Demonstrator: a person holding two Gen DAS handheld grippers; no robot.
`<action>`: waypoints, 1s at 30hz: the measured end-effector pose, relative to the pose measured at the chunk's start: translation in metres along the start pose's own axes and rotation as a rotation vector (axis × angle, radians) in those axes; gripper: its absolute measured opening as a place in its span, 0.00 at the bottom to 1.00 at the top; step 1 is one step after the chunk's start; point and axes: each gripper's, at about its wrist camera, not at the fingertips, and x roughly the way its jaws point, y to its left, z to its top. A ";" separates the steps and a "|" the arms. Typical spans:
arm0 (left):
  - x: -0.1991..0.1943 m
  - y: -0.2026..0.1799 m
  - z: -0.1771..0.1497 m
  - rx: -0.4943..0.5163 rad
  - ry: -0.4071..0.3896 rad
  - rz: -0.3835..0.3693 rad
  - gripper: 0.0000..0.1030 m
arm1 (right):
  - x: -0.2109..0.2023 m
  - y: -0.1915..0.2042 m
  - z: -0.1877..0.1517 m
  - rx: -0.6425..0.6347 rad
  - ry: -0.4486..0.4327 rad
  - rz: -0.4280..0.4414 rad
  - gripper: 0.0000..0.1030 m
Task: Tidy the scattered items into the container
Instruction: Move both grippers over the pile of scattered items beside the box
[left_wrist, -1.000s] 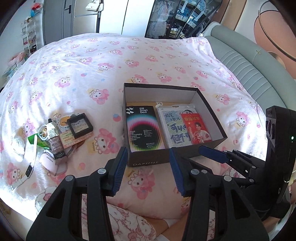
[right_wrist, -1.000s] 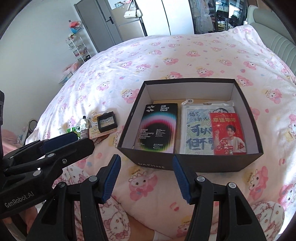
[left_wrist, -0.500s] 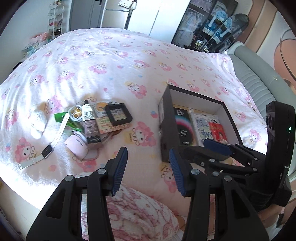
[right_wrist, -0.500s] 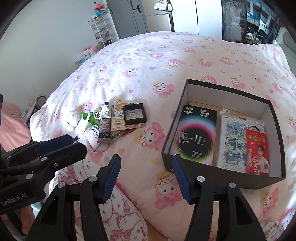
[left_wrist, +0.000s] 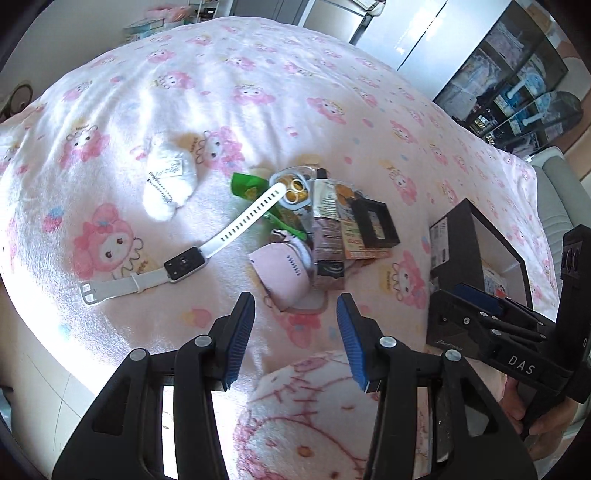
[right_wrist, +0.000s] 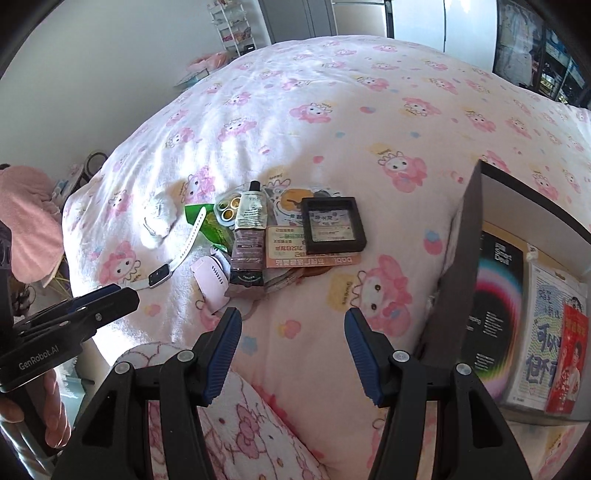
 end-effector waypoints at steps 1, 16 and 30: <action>0.006 0.007 0.001 -0.011 0.008 0.002 0.45 | 0.008 0.005 0.003 -0.014 0.013 0.002 0.53; 0.109 0.047 0.022 -0.122 0.210 -0.198 0.47 | 0.096 0.021 0.014 -0.074 0.195 0.026 0.53; 0.139 0.043 0.031 -0.181 0.286 -0.334 0.23 | 0.095 0.020 0.000 -0.062 0.250 0.032 0.53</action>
